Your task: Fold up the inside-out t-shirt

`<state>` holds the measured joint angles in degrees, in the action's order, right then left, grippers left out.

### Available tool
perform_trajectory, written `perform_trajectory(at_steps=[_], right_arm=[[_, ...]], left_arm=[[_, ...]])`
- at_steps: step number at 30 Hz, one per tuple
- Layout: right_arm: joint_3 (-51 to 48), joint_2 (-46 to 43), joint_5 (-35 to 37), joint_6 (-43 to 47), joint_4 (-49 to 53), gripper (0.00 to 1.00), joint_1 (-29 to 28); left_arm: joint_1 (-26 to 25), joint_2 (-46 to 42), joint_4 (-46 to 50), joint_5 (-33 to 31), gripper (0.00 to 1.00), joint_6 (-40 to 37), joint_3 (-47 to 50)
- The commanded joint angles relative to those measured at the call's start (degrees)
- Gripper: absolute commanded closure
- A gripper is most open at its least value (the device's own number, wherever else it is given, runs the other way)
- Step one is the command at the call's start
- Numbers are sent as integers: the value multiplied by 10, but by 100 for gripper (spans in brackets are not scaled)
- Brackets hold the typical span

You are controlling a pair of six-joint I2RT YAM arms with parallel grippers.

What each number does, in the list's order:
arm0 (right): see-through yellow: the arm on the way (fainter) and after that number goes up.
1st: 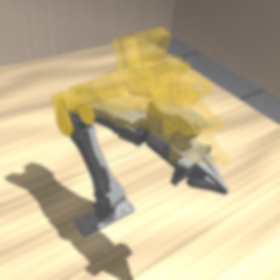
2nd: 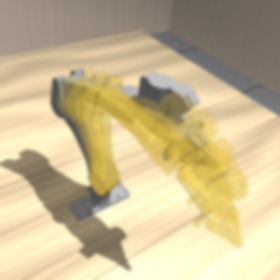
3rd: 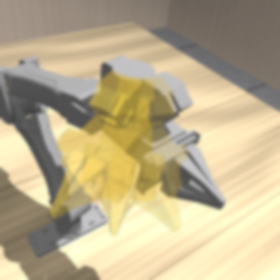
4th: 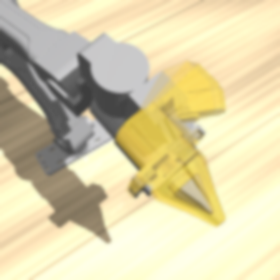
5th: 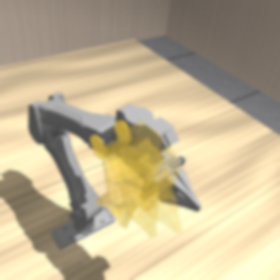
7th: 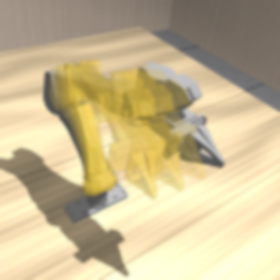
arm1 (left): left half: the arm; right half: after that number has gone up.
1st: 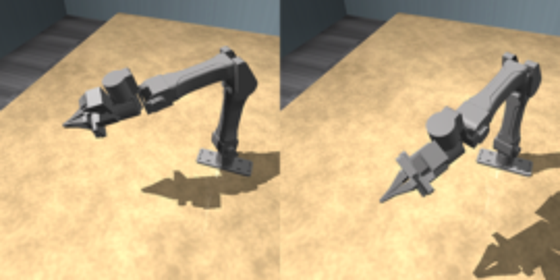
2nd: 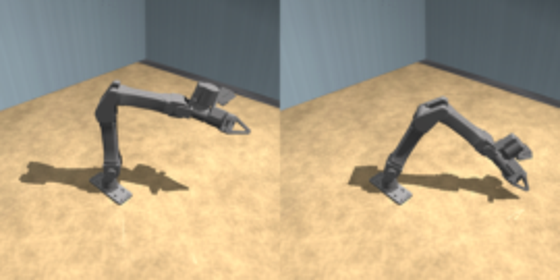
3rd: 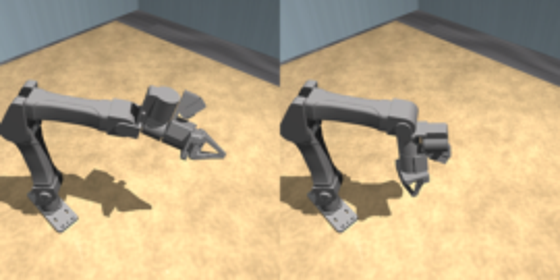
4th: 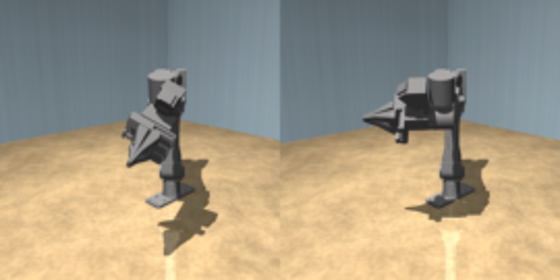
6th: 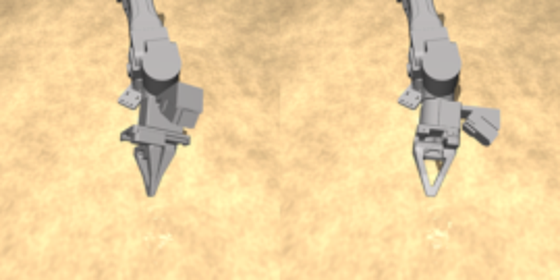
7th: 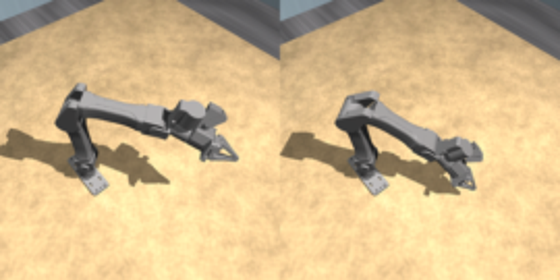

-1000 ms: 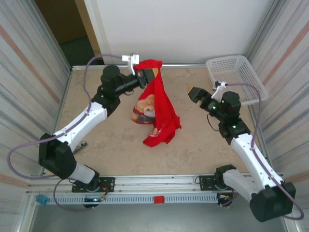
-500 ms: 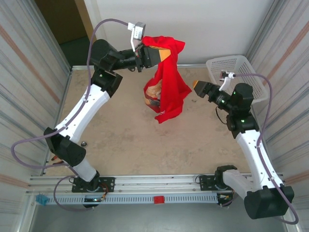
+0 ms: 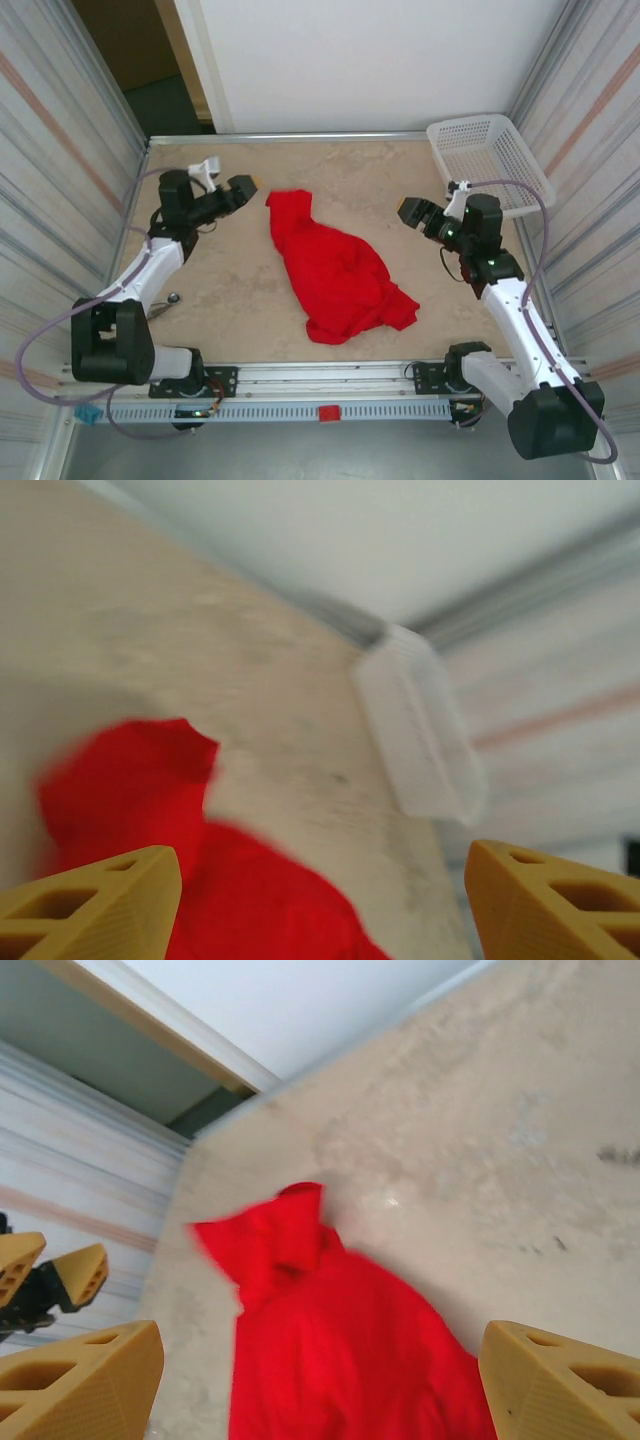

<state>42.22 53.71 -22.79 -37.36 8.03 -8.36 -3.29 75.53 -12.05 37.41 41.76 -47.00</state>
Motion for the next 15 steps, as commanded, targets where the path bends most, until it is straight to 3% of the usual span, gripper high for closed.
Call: perform_trajectory(at_steps=[1, 3, 8, 15], right_arm=[[20, 35, 41, 50, 37, 19, -20], [49, 97, 35, 77, 50, 19, -37], [172, 300, 16, 160, 104, 22, -107], [371, 542, 12, 200, 201, 23, -169]], left_arm=[[-18, -71, 62, -75, 22, -17, -3], [-54, -91, 112, -102, 21, -16, -7], [-205, -135, 233, -228, 20, 1, -1], [-377, -176, 270, -360, 19, 80, 68]])
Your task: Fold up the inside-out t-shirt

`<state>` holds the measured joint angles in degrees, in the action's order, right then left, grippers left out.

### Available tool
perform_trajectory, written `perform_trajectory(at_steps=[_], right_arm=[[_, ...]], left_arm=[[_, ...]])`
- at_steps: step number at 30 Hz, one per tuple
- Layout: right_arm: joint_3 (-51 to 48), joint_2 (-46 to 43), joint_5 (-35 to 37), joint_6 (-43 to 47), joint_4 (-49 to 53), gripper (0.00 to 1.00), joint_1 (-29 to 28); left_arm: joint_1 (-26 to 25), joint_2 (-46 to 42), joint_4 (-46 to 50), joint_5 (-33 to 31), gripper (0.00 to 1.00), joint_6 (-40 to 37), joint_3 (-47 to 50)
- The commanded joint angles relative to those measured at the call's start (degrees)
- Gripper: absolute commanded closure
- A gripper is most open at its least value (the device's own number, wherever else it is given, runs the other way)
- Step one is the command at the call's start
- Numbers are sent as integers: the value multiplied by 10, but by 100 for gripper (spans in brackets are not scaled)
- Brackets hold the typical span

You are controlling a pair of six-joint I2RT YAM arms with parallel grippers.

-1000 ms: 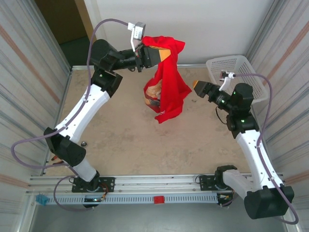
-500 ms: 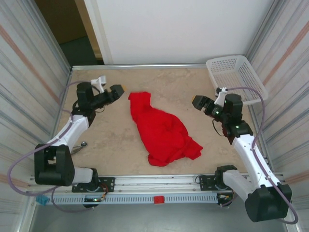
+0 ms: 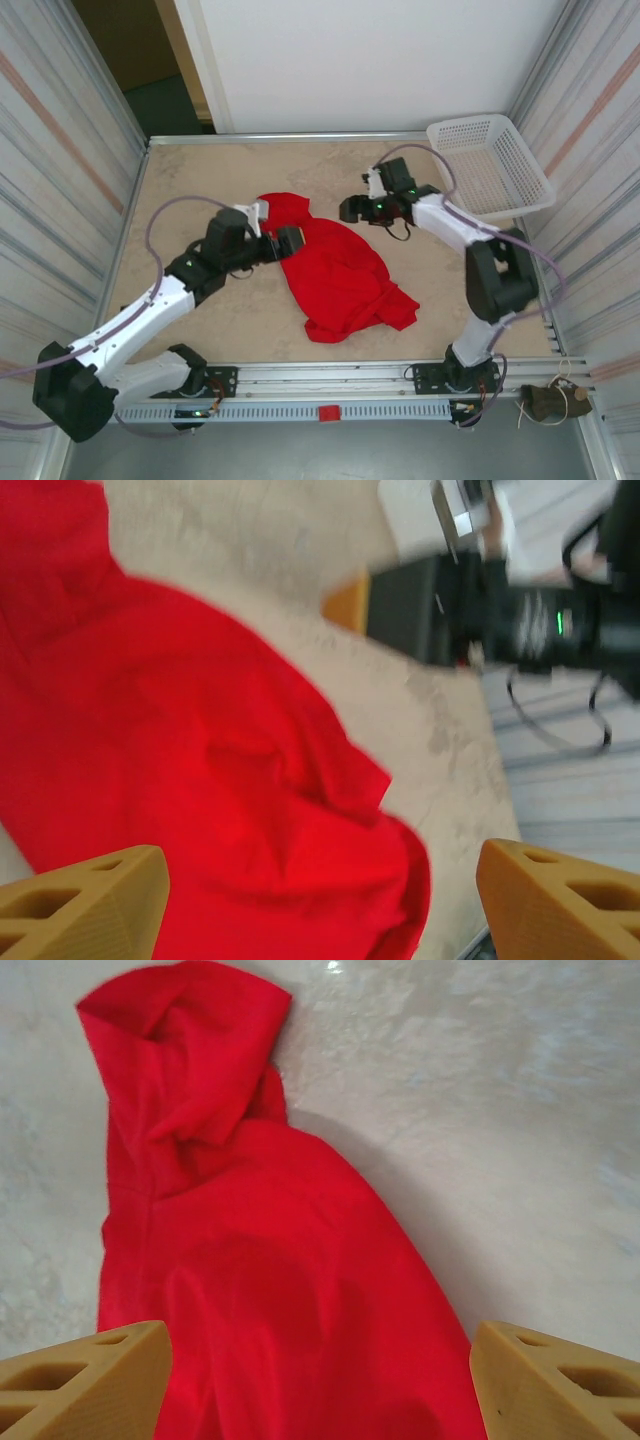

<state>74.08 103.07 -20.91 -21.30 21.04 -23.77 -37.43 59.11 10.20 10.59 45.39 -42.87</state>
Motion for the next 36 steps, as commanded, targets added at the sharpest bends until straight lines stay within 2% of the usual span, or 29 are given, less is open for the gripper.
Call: perform_trajectory(at_steps=[1, 6, 8, 9, 11, 12, 13, 14, 15, 16, 18, 22, 25, 30, 34, 35, 36], right_arm=[[74, 74, -14, 43, 86, 23, -24], [100, 136, -40, 43, 101, 23, -61], [99, 145, -51, 37, 97, 27, -67], [99, 151, -59, 34, 96, 33, -69], [100, 155, -63, 28, 95, 61, -67], [99, 154, -64, 25, 95, 84, -64], [98, 147, -64, 20, 95, 100, -57], [95, 136, -63, 15, 94, 100, -48], [89, 118, -63, 8, 90, 100, -37], [79, 94, -62, -1, 83, 100, -23], [55, 36, -46, -23, 68, 100, 6], [-9, -94, -19, -85, 30, 100, 61], [-51, -182, 9, -115, 26, 100, 68], [-107, -303, 96, -165, 42, 100, 3], [-141, -367, 198, -237, 48, 100, -69], [-148, -376, 217, -255, 44, 100, -84], [-150, -379, 241, -270, 41, 100, -99]], left_arm=[[-52, -6, 55, -104, 19, 54, 33], [-114, 51, 43, -130, 18, 93, 60], [-125, 89, 22, -126, 18, 106, 67], [-128, 110, 2, -119, 18, 108, 70], [-130, 152, -26, -114, 18, 105, 67], [-129, 176, -35, -116, 19, 103, 62], [-127, 198, -47, -113, 21, 94, 57], [-124, 215, -54, -108, 26, 86, 51], [-117, 232, -60, -102, 38, 78, 43], [-110, 243, -65, -93, 61, 68, 37], [-91, 247, -57, -84, 100, 49, 26], [-24, 210, -16, -60, 100, -5, 4], [54, 182, 30, -26, 100, -63, -30], [174, 201, 102, 53, 100, -166, -128], [226, 271, 161, 76, 100, -248, -243], [234, 294, 183, 84, 98, -264, -279], [239, 317, 211, 83, 82, -278, -314]])
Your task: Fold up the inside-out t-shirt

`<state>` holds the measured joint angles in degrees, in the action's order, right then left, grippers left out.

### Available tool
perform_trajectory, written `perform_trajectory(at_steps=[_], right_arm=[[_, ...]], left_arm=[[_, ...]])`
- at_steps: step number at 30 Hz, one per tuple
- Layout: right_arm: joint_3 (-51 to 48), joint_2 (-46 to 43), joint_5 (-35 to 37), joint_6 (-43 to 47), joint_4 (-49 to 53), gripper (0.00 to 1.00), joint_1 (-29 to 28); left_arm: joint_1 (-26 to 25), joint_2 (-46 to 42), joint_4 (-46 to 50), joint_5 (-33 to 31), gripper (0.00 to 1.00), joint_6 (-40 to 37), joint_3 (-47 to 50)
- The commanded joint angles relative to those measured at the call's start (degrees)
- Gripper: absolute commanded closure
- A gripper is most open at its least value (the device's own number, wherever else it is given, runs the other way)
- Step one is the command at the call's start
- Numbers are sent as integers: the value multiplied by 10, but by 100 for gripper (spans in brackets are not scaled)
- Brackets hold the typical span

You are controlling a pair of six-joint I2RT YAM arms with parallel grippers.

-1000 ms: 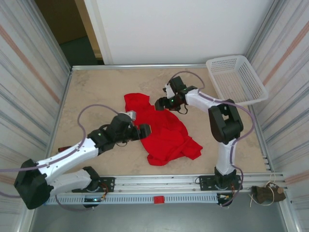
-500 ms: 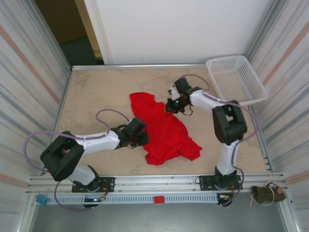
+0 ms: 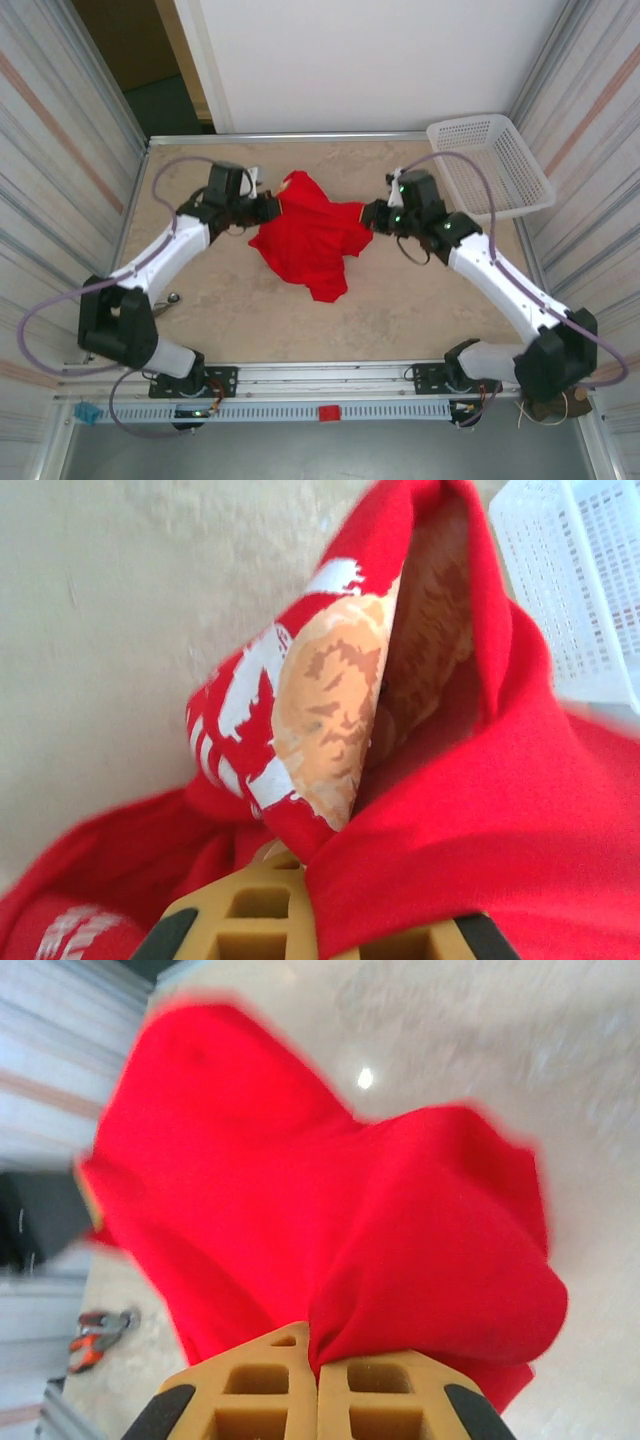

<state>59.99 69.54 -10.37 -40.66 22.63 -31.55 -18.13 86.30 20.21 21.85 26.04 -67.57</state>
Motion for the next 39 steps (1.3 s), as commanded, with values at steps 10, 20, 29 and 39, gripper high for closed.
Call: perform_trajectory(at_steps=[10, 20, 29, 39], right_arm=[[128, 147, 103, 24, 15, 25, 7], [-43, 57, 98, 19, 32, 25, 48], [-171, -51, 114, -38, 42, 25, 118], [-160, -90, 88, -34, 60, 25, 161]], left_arm=[[5, -15, 114, -119, 23, -53, -32], [-235, -116, 0, -270, 11, 6, 136], [-403, 80, -96, -420, 5, -165, 21], [-363, 244, -18, -361, 89, -191, -142]])
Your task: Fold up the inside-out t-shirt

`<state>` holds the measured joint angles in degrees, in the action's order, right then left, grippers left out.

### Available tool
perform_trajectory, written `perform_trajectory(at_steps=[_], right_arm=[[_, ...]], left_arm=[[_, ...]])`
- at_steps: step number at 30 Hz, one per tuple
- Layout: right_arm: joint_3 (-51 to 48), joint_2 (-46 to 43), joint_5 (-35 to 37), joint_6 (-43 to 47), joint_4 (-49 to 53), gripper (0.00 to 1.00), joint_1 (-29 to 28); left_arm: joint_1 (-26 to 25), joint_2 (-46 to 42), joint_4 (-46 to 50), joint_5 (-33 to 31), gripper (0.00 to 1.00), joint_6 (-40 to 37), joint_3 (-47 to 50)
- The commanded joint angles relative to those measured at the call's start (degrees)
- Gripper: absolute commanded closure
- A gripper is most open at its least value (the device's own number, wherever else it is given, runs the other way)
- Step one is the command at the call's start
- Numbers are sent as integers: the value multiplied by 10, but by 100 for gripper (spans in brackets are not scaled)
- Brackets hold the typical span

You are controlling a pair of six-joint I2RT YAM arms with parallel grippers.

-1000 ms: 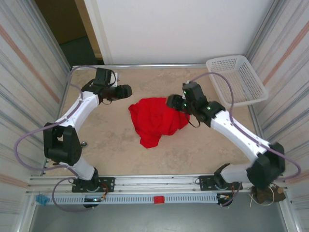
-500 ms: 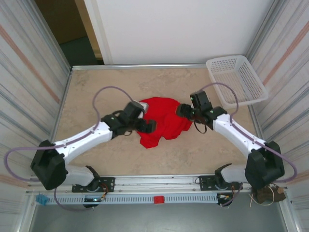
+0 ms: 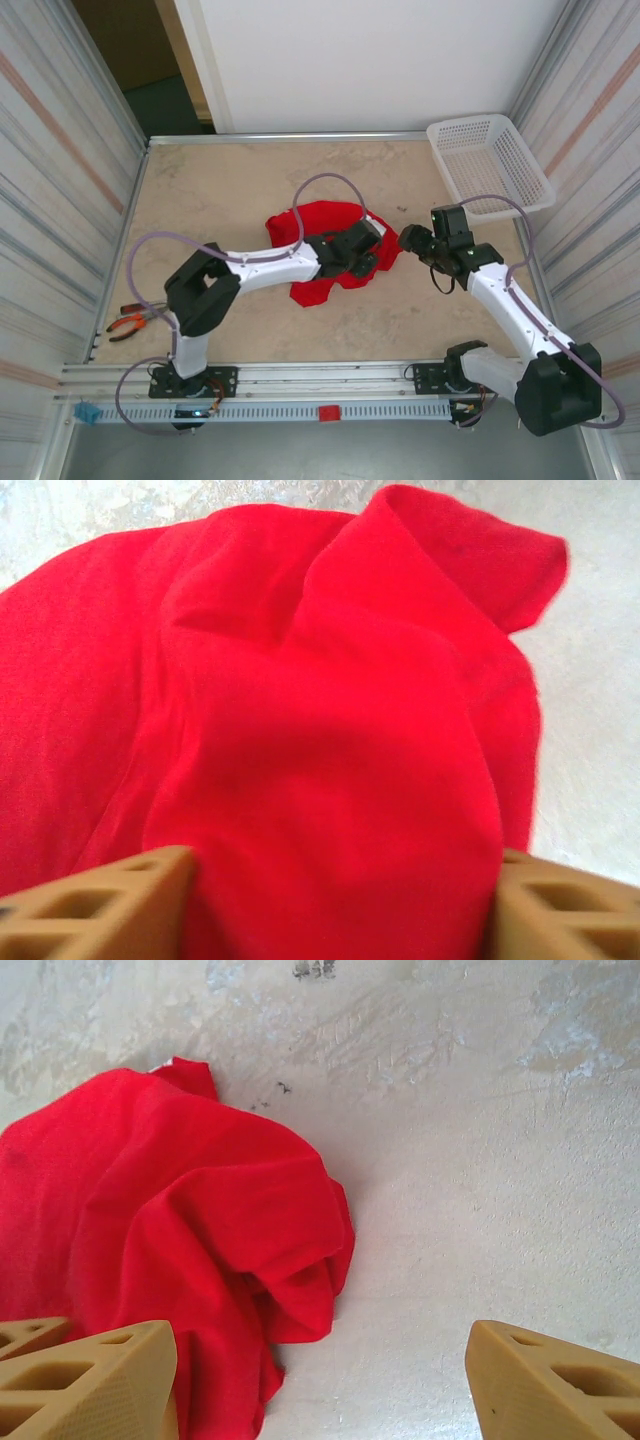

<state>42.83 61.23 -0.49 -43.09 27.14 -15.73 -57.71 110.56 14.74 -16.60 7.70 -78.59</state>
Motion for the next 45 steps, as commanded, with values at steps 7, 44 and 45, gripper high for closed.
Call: perform_trajectory(at_steps=[7, 44, 45], right_arm=[[-23, -5, -83, 5, -56, 27, -13], [-21, 22, -154, 55, -150, 100, -134], [-27, 14, -154, 50, -149, 100, -134]], left_arm=[[143, -126, 54, 237, 100, 73, -41], [376, -208, -11, 513, 92, 193, 53], [376, -200, -11, 511, 83, 187, 50]])
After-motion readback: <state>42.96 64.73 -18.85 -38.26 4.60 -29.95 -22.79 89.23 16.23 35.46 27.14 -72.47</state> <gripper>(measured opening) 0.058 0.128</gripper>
